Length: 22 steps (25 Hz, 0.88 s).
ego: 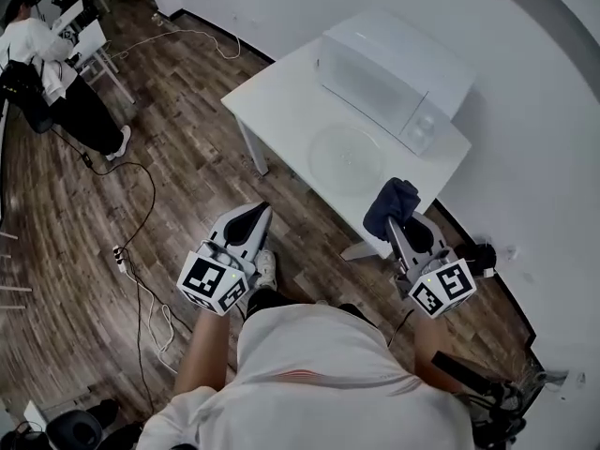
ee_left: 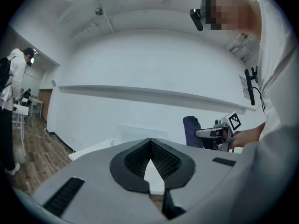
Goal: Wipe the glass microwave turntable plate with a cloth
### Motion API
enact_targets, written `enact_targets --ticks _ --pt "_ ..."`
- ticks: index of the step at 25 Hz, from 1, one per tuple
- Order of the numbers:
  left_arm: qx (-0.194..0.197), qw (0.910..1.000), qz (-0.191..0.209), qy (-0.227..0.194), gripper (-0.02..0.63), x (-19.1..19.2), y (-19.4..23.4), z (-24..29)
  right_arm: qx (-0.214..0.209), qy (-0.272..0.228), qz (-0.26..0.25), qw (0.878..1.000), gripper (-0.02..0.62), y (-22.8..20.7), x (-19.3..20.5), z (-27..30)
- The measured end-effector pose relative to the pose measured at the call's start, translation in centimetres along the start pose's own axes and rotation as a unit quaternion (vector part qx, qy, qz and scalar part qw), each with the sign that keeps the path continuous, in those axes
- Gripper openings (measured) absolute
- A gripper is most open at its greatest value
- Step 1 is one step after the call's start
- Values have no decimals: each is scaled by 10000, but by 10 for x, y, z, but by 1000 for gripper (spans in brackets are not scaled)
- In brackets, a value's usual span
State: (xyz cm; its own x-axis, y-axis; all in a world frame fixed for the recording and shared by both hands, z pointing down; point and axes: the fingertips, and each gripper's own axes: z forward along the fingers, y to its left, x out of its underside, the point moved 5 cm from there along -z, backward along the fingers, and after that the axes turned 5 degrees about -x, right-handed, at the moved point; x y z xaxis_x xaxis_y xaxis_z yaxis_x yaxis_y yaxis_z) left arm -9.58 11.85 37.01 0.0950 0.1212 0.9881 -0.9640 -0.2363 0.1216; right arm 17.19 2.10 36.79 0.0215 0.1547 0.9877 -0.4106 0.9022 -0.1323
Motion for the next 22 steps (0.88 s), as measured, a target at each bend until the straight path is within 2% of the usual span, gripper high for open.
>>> enact_targets --ticks 7,13,22 --pt "591 9982 -3 -22 11 -26 87 62 619 -116 -18 9980 61 -20 -26 75" --pt "1132 9935 -88 121 11 -33 153 95 1193 -38 27 9928 61 -15 -33 129" --pt "1797 9829 -226 348 11 -25 194 144 1841 97 106 9828 61 -17 -32 161"
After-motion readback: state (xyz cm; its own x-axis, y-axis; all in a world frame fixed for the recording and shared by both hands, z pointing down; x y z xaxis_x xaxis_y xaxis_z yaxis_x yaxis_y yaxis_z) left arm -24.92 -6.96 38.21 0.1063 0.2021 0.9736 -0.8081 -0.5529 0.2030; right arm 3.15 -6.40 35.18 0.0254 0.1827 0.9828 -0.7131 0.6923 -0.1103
